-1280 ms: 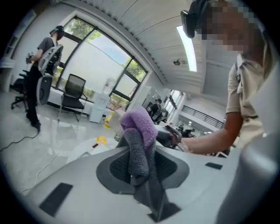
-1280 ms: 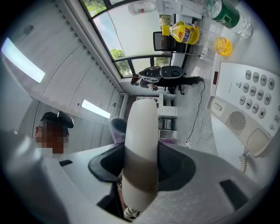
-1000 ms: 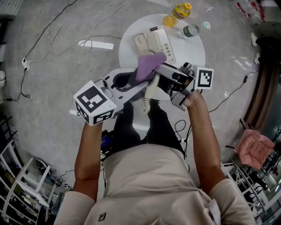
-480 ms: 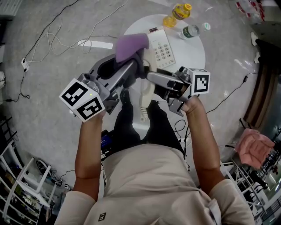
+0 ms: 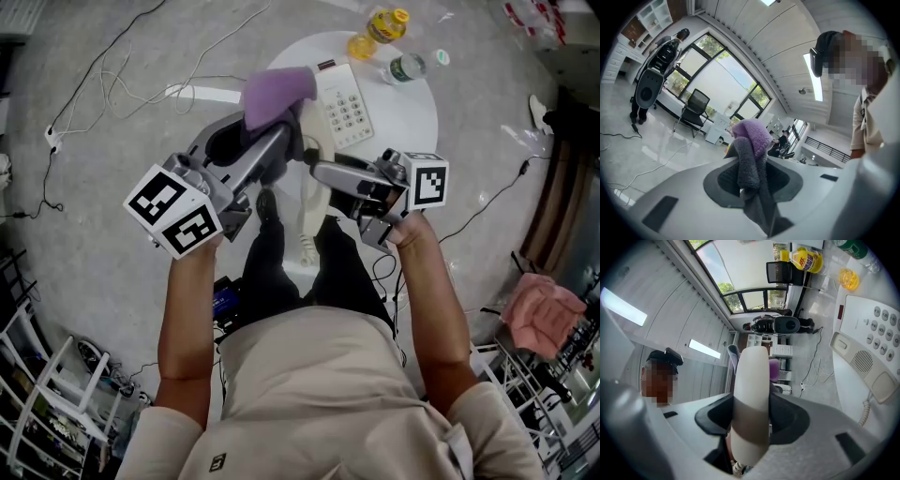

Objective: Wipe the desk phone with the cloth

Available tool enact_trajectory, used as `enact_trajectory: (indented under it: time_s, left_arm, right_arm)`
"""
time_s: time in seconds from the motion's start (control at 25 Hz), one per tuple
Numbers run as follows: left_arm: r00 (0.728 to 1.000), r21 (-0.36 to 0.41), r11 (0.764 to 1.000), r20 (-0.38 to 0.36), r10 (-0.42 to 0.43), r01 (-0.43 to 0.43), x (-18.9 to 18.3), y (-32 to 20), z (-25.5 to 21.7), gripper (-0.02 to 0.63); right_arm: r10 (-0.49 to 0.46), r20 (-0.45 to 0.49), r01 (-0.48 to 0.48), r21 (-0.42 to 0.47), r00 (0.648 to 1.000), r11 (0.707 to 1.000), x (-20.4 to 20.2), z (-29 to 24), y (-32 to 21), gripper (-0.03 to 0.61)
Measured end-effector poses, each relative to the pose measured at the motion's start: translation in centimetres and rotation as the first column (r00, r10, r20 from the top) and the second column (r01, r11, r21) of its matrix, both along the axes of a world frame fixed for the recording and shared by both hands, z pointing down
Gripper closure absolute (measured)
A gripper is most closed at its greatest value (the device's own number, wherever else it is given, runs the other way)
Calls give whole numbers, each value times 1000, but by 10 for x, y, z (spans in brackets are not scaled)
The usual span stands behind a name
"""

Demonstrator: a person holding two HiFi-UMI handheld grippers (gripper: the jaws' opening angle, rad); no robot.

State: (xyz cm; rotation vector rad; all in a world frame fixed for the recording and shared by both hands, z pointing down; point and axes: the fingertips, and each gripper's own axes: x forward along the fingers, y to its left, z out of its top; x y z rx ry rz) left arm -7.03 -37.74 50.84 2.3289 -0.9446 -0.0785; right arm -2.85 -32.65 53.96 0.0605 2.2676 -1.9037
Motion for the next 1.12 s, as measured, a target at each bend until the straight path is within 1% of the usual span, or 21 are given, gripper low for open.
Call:
enact_trajectory:
  time_s: [0.12, 0.2, 0.36, 0.44, 0.8, 1.12]
  left_arm:
    - [997, -5, 997, 0, 71, -71, 13, 10, 1, 518]
    - [991, -1, 991, -6, 130, -130, 24, 20, -3, 518]
    - [968, 5, 968, -16, 251, -251, 43, 41, -6, 518]
    - [957, 9, 958, -24, 288, -288, 47, 48, -7, 518]
    - [956, 19, 955, -8, 295, -295, 44, 56, -14, 518]
    - [958, 31, 957, 11, 287, -288, 43, 66, -23, 518]
  right_arm:
    - [30, 1, -30, -2, 1000, 1000, 4, -1, -10, 376]
    - [41, -2, -41, 9, 999, 999, 7, -3, -16, 376]
    - [58, 2, -58, 22, 998, 998, 11, -8, -27, 376]
    - [67, 1, -67, 33, 998, 997, 14, -10, -32, 376]
    - [73, -21, -72, 60, 997, 996, 19, -17, -39, 376]
    - [74, -75, -67, 94, 994, 993, 24, -22, -39, 376]
